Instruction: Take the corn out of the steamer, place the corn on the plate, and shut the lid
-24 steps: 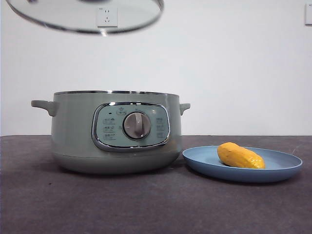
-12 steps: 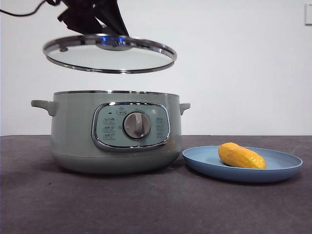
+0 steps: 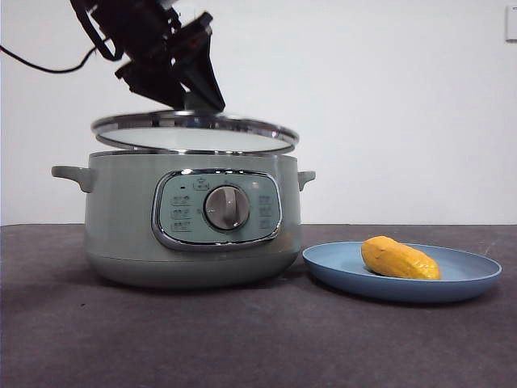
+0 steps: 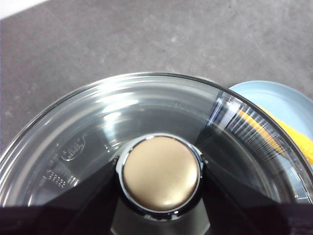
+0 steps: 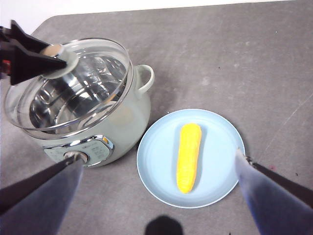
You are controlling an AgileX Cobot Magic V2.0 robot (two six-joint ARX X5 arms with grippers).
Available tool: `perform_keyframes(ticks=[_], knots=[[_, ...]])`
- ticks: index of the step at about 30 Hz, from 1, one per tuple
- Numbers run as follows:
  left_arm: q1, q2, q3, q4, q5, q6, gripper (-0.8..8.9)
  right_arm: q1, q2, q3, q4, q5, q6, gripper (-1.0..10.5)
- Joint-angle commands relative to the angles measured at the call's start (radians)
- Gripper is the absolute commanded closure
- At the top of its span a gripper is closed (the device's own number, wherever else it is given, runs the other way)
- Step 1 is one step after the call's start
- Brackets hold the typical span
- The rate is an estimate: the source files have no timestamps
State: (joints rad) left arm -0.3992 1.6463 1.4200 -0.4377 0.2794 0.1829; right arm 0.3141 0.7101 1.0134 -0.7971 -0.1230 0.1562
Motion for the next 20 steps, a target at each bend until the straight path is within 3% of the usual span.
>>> perform_keyframes(ticks=[1, 20], knots=[[0.002, -0.009, 0.012, 0.048, 0.012, 0.013, 8.21, 0.001, -0.002, -0.003, 0.003, 0.002, -0.016, 3.9], [0.007, -0.007, -0.064, 0.049, 0.012, 0.008, 8.21, 0.001, -0.002, -0.003, 0.004, 0.002, -0.019, 3.9]])
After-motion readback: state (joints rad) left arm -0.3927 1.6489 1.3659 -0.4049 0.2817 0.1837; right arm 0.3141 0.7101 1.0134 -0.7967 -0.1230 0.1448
